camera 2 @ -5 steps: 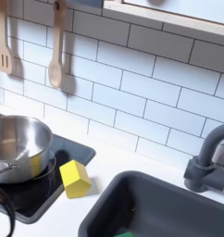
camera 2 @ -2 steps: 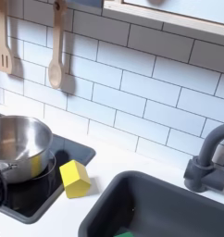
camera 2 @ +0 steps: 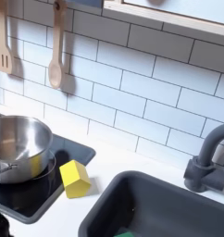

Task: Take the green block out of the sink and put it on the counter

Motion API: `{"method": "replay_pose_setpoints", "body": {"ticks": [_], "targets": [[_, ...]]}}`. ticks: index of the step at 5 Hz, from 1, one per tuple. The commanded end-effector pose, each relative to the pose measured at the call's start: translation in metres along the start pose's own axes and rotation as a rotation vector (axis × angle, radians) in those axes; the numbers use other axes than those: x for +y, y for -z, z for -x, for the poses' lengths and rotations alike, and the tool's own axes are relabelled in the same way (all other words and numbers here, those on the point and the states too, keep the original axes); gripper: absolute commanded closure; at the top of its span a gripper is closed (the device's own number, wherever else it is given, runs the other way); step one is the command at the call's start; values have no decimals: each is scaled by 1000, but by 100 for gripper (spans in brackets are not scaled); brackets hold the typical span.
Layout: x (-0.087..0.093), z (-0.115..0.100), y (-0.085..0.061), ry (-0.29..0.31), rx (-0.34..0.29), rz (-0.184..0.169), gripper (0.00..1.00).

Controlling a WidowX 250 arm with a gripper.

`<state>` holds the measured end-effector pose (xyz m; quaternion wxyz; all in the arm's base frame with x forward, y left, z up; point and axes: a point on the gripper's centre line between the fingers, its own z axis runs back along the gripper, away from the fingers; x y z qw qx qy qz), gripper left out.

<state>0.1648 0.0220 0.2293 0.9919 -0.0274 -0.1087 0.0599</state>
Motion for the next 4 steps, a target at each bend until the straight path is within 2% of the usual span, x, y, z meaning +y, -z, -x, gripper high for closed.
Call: {"method": "replay_pose_setpoints", "body": {"ticks": [1, 2, 3, 4], "targets": [[12, -36, -4, -18, -78, -4, 0], [19, -51, -10, -50, -127, -12, 0], [25, -62, -11, -66, -145, -14, 0], [35, -77, -16, -97, -200, -7, 0]]}}
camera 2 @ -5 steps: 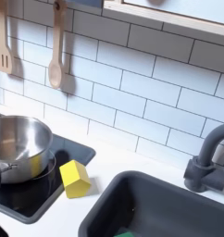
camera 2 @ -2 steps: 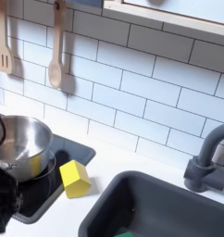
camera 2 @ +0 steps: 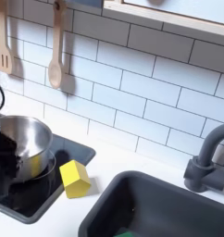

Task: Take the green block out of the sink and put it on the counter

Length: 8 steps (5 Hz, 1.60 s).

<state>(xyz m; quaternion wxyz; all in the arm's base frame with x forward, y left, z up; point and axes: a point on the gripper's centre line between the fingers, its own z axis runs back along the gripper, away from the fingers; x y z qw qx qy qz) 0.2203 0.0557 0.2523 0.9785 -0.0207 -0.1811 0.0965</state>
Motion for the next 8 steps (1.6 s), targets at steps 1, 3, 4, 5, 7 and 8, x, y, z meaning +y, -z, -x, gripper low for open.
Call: {"method": "replay_pose_setpoints", "body": {"ticks": [1, 3, 4, 5, 7, 8], "targets": [[18, -31, -6, -61, -103, -7, 0], [19, -60, -17, -42, -178, 7, 0], [18, -71, -19, -41, -202, 17, 0], [20, -83, -23, -44, -225, 18, 0], [27, -103, -26, -68, -253, 15, 0], [32, -111, -31, -85, -277, 5, 0]]}}
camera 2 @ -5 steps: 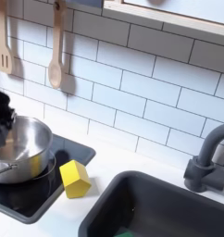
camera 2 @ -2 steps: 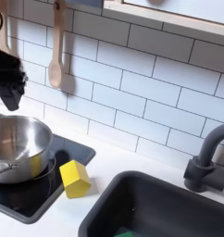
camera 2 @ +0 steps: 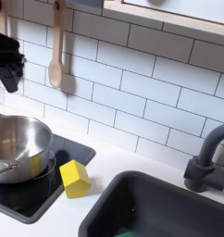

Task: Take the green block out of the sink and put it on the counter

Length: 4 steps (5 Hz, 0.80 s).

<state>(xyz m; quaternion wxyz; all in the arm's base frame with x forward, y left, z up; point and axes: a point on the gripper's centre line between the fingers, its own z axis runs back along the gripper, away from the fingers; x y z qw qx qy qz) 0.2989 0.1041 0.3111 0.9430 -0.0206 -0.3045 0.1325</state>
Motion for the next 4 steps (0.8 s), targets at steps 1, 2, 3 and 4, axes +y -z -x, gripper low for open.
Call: {"method": "replay_pose_setpoints", "body": {"ticks": [1, 2, 3, 4], "targets": [[0, -21, -4, -19, -38, 8, 0], [0, -31, -6, -20, -67, -1, 0], [3, -38, -8, -35, -88, -10, 43], [5, -46, -7, -43, -116, -14, 100]]}}
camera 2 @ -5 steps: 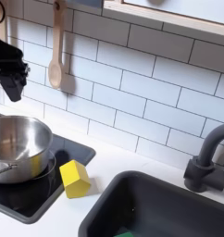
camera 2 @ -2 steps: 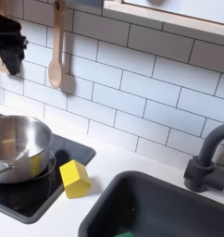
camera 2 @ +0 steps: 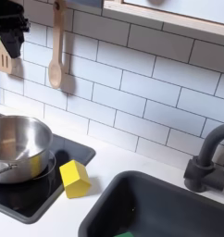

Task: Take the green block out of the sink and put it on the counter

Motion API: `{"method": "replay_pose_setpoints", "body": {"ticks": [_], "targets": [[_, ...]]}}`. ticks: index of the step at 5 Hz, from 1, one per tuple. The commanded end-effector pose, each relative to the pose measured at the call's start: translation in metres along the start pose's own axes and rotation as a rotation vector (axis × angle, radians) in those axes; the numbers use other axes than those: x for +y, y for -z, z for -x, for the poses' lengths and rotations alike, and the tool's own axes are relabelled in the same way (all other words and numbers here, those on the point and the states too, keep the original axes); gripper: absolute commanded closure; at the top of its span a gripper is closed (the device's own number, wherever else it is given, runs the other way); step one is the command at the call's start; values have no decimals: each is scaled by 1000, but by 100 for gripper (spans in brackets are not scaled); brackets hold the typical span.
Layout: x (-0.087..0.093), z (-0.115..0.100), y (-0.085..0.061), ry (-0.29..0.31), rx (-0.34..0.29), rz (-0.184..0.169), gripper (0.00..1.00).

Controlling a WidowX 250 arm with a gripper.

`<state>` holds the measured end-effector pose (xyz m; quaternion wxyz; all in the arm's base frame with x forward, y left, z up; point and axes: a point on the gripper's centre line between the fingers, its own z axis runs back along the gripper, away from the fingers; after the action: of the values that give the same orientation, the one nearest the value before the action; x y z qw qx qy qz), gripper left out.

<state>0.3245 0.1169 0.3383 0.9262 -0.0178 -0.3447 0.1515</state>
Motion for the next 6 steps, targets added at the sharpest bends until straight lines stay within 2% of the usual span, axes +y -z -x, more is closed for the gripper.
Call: {"method": "replay_pose_setpoints", "body": {"ticks": [1, 2, 3, 4, 6], "targets": [[3, -12, -2, 3, -52, -21, 100], [3, -20, -3, 16, -101, -20, 100], [-1, -29, -4, 21, -153, 2, 100], [-4, -38, -6, 36, -192, 0, 100], [-3, -55, -13, 17, -266, 16, 100]]}}
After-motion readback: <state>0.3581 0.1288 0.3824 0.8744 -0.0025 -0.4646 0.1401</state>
